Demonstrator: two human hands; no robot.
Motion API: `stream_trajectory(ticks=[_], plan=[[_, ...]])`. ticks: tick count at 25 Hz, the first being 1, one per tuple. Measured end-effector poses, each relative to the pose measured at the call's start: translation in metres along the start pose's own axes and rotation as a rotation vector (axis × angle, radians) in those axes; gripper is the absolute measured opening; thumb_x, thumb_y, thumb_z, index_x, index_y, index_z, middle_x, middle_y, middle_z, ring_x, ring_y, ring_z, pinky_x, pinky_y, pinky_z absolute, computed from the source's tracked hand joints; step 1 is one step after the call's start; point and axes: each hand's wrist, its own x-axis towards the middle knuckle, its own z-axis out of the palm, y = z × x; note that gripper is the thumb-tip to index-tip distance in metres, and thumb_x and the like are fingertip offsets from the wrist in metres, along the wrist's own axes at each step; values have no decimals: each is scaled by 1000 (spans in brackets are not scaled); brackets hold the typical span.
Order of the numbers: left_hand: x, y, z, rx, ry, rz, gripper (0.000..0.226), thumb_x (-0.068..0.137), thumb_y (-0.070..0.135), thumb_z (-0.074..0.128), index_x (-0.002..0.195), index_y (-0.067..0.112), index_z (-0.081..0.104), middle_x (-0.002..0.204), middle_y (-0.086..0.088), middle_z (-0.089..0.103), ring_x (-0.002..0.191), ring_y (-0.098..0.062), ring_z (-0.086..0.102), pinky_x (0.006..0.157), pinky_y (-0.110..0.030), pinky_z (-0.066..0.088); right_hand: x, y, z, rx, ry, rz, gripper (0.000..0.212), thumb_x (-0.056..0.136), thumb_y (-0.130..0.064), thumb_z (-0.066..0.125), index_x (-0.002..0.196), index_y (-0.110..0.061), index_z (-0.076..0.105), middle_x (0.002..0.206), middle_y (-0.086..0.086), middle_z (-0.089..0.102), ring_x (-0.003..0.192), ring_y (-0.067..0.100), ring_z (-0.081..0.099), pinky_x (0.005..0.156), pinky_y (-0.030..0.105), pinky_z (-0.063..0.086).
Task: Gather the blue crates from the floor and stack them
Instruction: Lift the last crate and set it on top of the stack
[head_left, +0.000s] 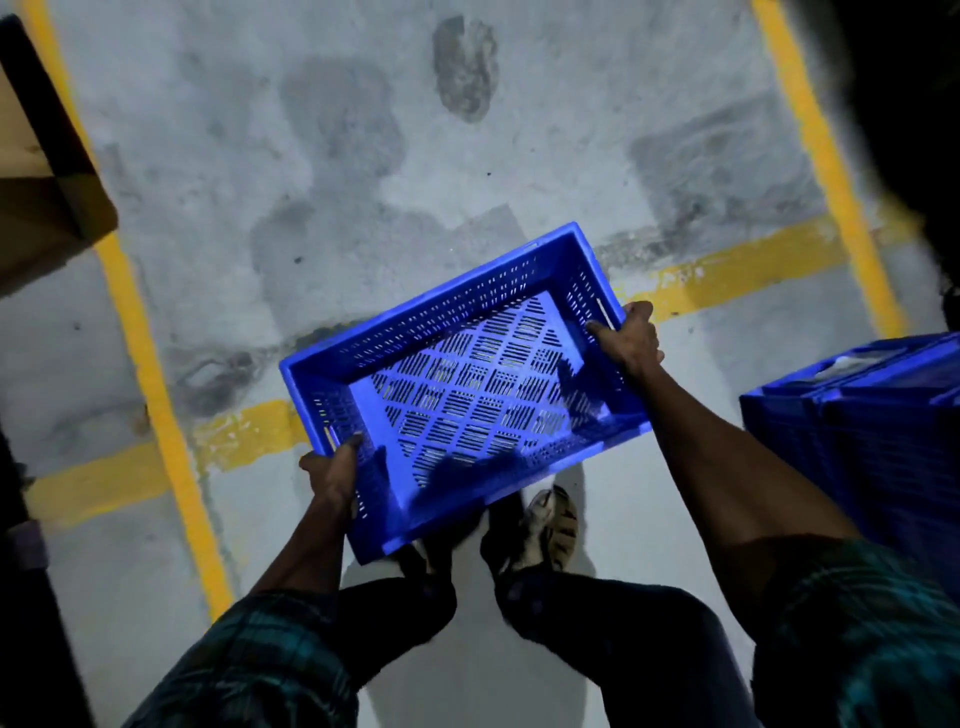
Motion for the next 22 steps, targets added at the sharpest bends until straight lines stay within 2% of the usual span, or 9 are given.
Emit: stream_trajectory(ticks=[5, 7, 9, 10, 12, 13, 16, 19, 22], plan=[[-50, -5, -77, -34, 6, -58, 91, 41, 49, 84, 116, 7, 55, 105, -21, 70, 91, -36, 71, 81, -57, 58, -125, -23, -94, 23, 47, -92, 57, 82, -46, 65, 121, -13, 39, 120, 16, 59, 110, 37, 58, 95, 50, 44], [-134, 38, -106, -55, -32, 22, 71, 59, 40, 85, 114, 1, 62, 97, -17, 69, 85, -29, 69, 68, -41, 61, -180, -32, -141, 43, 87, -171, 57, 82, -43, 67, 120, -12, 40, 117, 17, 59, 107, 36, 59, 91, 49, 45], [-194, 76, -130, -20, -133, 137, 47, 78, 19, 76, 115, -6, 62, 91, -13, 61, 75, -22, 59, 52, -24, 53, -239, -36, -194, 106, 199, -186, 55, 80, -38, 68, 117, -8, 41, 110, 17, 59, 101, 35, 60, 85, 45, 45], [-215, 90, -141, -9, -171, 188, 44, 78, 18, 75, 115, -3, 61, 92, -13, 62, 73, -21, 59, 55, -25, 54, -271, -37, -217, 125, 240, -199, 53, 81, -35, 68, 116, -5, 42, 105, 15, 58, 98, 34, 59, 80, 40, 43], [-248, 125, -167, -42, -202, 255, 46, 72, 26, 79, 109, 9, 59, 96, -11, 67, 78, -25, 66, 73, -40, 59, -326, -37, -255, 157, 269, -213, 47, 85, -25, 69, 115, -1, 42, 100, 11, 53, 92, 29, 55, 70, 30, 33], [-250, 138, -172, -50, -217, 296, 44, 70, 27, 79, 106, 11, 59, 96, -11, 68, 81, -26, 67, 76, -44, 58, -351, -39, -269, 178, 299, -219, 45, 87, -23, 68, 115, 0, 41, 99, 9, 51, 89, 27, 53, 68, 27, 29], [-295, 188, -195, 3, -321, 460, 38, 79, 20, 75, 111, 2, 64, 95, -13, 66, 84, -24, 63, 74, -40, 54, -428, -39, -298, 278, 426, -192, 41, 88, -27, 64, 112, -3, 41, 97, 9, 52, 83, 24, 50, 67, 28, 28], [-338, 224, -219, 6, -430, 580, 41, 86, 14, 71, 121, -2, 57, 102, -13, 64, 90, -24, 61, 80, -35, 52, -499, -34, -310, 388, 612, -163, 31, 89, -28, 56, 106, -5, 45, 90, 11, 56, 76, 25, 51, 64, 32, 32], [-357, 243, -230, 46, -498, 667, 55, 76, 32, 75, 121, 10, 53, 112, -15, 66, 96, -30, 66, 93, -50, 55, -555, -24, -312, 483, 746, -128, 26, 89, -26, 52, 103, -5, 47, 87, 13, 58, 74, 26, 52, 63, 28, 29]])
